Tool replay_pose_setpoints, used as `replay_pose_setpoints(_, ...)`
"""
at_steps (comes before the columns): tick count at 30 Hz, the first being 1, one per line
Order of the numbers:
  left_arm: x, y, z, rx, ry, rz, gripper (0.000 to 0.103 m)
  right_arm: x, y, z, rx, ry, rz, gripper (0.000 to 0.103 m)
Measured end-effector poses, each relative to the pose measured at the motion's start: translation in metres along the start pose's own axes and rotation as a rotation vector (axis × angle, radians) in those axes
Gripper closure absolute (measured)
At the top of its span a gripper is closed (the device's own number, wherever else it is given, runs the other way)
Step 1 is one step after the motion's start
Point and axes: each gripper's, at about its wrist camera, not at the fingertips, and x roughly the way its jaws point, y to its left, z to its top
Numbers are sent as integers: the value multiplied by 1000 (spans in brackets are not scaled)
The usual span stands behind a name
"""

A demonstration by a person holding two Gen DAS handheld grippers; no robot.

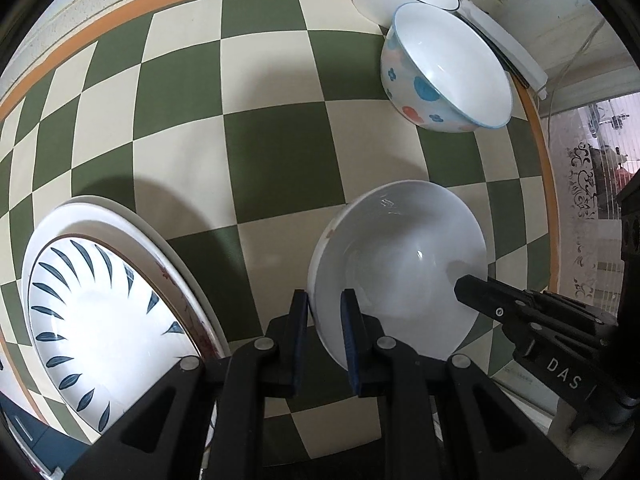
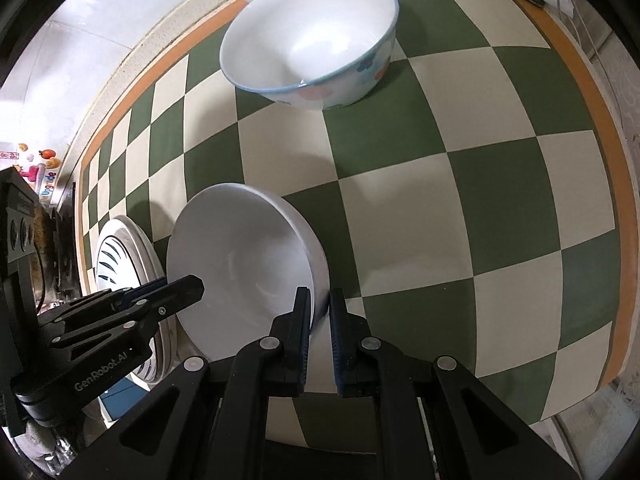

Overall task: Organize plates and bowls
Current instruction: 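Carry the white bowl into the dotted bowl with the right gripper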

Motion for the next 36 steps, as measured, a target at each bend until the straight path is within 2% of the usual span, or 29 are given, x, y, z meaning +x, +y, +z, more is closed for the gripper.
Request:
replay_pose_setpoints(10, -2, -3, -4, -4, 8, 9, 89, 1, -1, 2, 11, 23, 12, 92)
replay_pose_setpoints(13, -24, -5, -8, 7, -41, 27, 89, -5, -3, 3, 15, 31, 25, 92)
replay_pose_setpoints(17, -67, -9, -5, 16, -133, 13, 87, -30, -6, 5, 15, 3, 43, 92)
replay_pose_setpoints(18, -77, -10, 0, 12, -154, 3, 87, -41, -8, 7, 16, -19, 47, 91)
replay_pose_setpoints(20, -88, -11, 16, -3, -168, -37, 76, -57, -10, 13, 17, -48, 52, 83)
replay_pose_setpoints(22, -90, -13, 37, -15, -177, -46, 75, -75, -15, 24, 26, -88, 63, 68)
replay_pose_setpoints(24, -86, -13, 63, -28, -176, -51, 75, -84, -19, 38, 33, -118, 57, 62)
replay_pose_setpoints(30, -42, -25, 128, -36, -89, -69, 75, -76, -40, 97, 97, -154, 36, 62)
replay_pose_setpoints(36, -2, -37, 157, 11, -20, -42, 77, -42, -56, 141, 143, -125, 66, 62)
